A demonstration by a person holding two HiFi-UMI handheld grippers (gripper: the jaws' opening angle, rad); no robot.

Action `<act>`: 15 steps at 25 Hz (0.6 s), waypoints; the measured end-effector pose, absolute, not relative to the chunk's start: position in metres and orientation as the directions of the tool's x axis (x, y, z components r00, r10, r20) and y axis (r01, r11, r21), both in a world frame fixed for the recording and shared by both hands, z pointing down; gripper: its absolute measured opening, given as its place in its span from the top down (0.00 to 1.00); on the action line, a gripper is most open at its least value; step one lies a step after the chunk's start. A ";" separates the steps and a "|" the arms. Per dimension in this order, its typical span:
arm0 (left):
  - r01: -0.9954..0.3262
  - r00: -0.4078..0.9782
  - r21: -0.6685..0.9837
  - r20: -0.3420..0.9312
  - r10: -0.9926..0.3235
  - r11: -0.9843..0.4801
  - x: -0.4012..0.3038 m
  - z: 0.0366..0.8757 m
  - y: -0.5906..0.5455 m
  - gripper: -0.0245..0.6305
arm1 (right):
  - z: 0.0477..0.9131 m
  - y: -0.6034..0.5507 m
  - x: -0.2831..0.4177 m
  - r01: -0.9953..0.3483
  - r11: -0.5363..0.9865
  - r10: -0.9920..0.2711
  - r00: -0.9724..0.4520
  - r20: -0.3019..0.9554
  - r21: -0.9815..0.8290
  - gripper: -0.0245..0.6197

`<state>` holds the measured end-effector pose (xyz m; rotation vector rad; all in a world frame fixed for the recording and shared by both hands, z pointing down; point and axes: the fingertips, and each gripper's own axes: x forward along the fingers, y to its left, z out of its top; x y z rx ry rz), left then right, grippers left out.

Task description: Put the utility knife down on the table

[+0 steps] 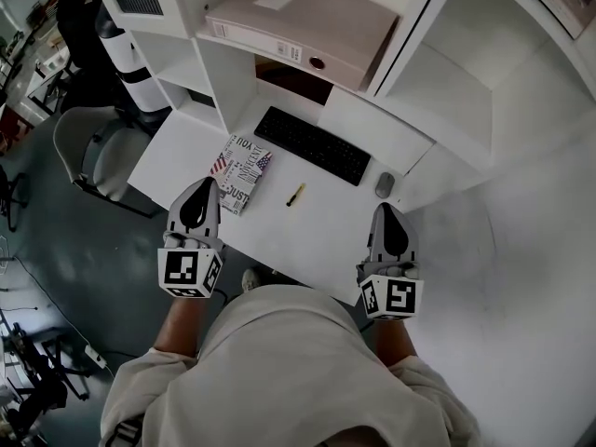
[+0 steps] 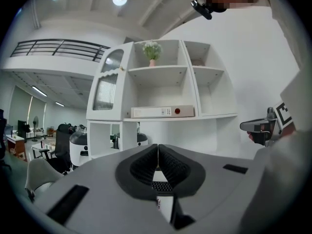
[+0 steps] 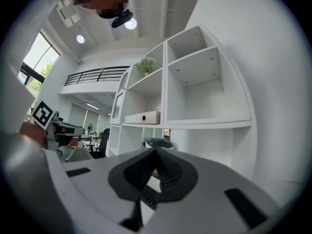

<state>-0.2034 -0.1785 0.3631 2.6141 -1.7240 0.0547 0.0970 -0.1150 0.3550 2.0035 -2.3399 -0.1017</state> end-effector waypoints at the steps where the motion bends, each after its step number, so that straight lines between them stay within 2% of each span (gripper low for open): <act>1: -0.920 0.390 -0.013 0.030 -0.920 -0.391 -0.206 0.362 -0.176 0.96 | 0.354 -0.115 0.095 -0.983 0.157 -0.987 -0.158 0.000 0.090 0.96; 15: -0.931 0.364 -0.015 -0.012 -0.931 -0.364 -0.228 0.348 -0.155 0.96 | 0.349 -0.109 0.076 -0.978 0.183 -0.983 -0.186 -0.013 0.098 0.96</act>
